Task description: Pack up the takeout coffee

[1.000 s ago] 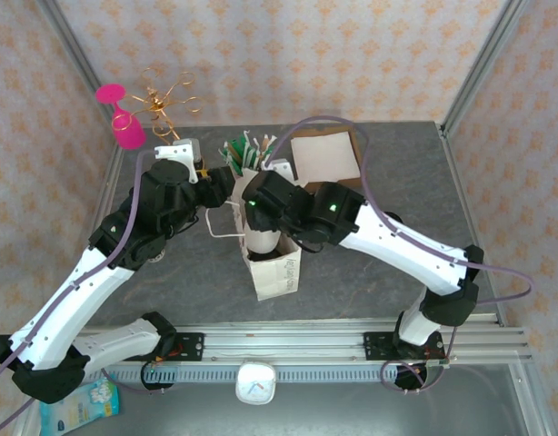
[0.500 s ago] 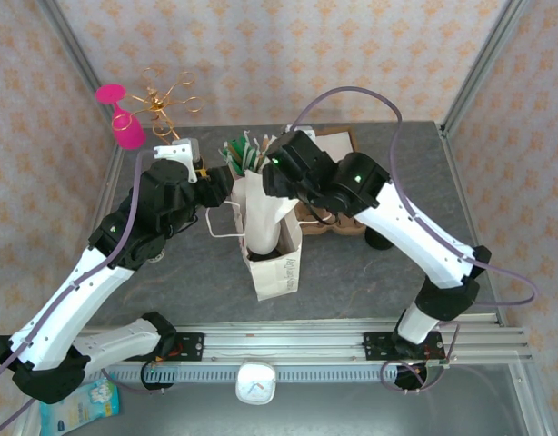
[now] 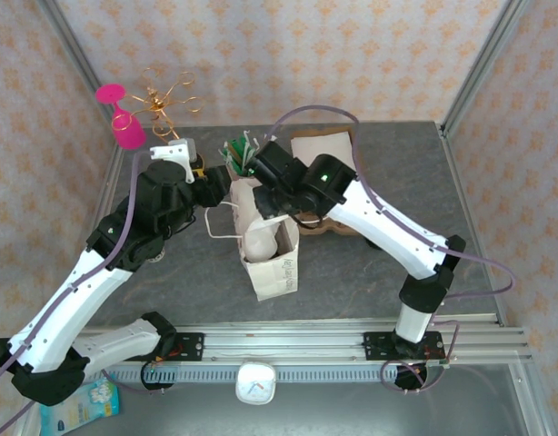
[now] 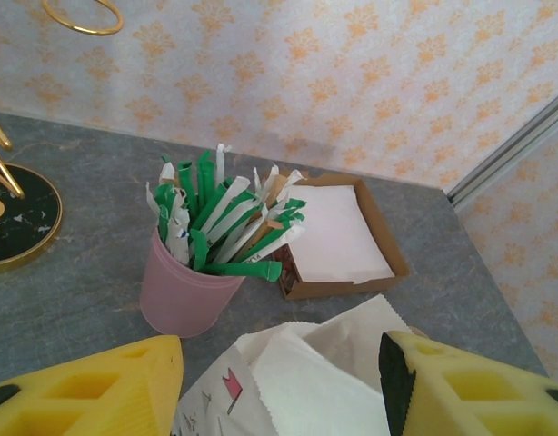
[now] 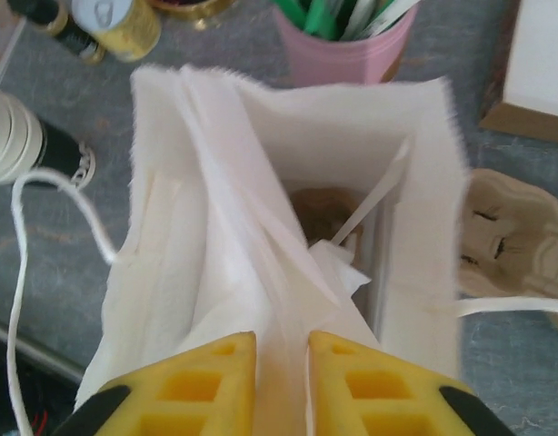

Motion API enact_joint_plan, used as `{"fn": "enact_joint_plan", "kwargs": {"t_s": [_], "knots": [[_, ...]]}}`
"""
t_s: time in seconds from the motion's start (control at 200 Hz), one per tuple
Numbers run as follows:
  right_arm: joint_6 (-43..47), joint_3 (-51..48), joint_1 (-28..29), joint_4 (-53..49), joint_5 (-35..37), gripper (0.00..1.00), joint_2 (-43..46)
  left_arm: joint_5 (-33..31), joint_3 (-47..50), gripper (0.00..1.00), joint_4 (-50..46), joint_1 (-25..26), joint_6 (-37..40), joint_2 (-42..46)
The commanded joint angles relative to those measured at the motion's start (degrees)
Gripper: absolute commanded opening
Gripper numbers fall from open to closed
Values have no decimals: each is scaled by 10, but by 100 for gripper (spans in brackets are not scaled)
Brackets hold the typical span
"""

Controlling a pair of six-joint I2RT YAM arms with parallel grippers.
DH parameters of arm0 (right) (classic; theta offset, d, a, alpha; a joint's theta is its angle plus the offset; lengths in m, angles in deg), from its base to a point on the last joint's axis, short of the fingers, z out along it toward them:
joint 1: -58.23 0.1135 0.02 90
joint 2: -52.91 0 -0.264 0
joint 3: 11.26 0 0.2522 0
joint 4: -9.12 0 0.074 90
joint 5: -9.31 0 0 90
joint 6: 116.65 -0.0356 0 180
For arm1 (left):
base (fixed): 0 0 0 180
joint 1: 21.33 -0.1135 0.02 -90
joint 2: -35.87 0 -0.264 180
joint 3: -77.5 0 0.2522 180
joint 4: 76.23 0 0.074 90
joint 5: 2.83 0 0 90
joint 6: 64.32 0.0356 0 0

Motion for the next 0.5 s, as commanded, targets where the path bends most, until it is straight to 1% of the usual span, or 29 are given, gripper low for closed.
{"fn": "enact_joint_plan", "kwargs": {"t_s": [0.0, 0.045, 0.16, 0.235, 0.29, 0.32, 0.345, 0.405, 0.435, 0.46, 0.495], "knots": [[1, -3, 19, -36, -8, 16, -2, -20, 20, 61, 4, -5, -7, 19], [-2, -4, 20, -44, 2, 15, -2, -20, 23, 61, 4, -8, -8, 19], [-10, -45, 21, -40, 8, 15, 9, -16, 20, 61, -2, -10, -10, 15], [-14, -81, 21, -43, 32, 15, 16, -17, 23, 61, 0, -11, -10, 18], [-15, -100, 20, -44, 49, 17, 20, -17, 24, 61, 3, -12, -10, 18], [-15, -97, 20, -43, 51, 21, 20, -16, 24, 61, 3, -12, -10, 17], [-15, -90, 19, -43, 46, 27, 18, -17, 24, 61, 3, -12, -11, 16], [-11, -48, 21, -39, 26, 34, 15, -15, 23, 61, 5, -13, -12, 13], [-10, -30, 21, -34, 18, 39, 16, -12, 23, 61, 6, -13, -12, 12], [-9, -12, 21, -31, 14, 45, 18, -11, 23, 61, 9, -13, -11, 11], [-8, 9, 20, -28, 13, 48, 20, -12, 23, 61, 9, -13, -12, 10]]}}
